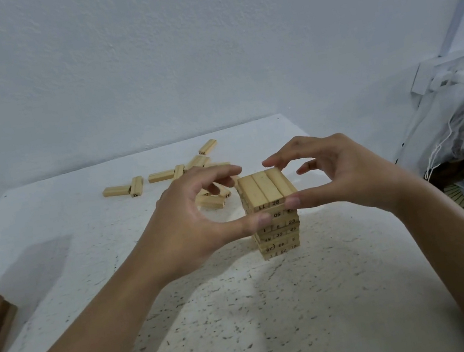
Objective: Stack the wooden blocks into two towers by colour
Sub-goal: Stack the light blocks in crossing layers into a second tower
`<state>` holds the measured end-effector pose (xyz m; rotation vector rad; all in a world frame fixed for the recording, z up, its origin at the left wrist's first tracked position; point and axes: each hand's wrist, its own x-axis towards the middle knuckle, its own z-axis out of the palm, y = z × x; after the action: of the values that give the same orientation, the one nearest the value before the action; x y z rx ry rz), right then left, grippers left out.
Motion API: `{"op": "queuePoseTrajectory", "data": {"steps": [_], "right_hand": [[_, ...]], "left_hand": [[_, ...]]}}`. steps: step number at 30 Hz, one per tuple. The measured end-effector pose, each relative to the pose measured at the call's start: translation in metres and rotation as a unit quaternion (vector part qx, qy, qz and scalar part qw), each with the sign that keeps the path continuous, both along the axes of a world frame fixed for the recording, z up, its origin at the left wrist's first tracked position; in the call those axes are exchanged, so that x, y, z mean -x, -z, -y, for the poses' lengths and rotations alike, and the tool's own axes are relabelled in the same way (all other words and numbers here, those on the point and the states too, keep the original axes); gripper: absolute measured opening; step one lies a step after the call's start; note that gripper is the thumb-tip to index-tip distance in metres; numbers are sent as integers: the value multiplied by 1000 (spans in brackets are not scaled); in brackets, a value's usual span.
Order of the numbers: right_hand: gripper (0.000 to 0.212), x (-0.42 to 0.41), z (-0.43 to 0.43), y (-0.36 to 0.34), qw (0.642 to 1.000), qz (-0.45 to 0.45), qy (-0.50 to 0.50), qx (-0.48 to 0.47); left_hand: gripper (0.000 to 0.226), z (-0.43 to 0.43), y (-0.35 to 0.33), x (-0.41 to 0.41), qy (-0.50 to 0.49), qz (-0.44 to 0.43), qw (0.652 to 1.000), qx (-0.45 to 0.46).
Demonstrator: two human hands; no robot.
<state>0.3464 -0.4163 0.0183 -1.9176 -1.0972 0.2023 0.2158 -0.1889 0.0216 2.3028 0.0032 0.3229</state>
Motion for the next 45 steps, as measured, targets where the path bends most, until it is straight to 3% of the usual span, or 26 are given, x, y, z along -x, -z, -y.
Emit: {"op": "queuePoseTrajectory", "data": {"steps": [7,21,34,45], "right_hand": [[55,2,1,1,1000,-11,7,-2],[54,2,1,1,1000,-16,8,-2],[51,3,1,-1,1000,-16,6,2],[52,5,0,-1,1000,-14,5,9]], "left_hand": [[62,-2,6,5,-12,-10,1000,18],[69,0,6,4,-4,-6,999,32],[52,3,3,4,0,-8,999,43],[55,0,7,3,-2,-3,999,40]]}}
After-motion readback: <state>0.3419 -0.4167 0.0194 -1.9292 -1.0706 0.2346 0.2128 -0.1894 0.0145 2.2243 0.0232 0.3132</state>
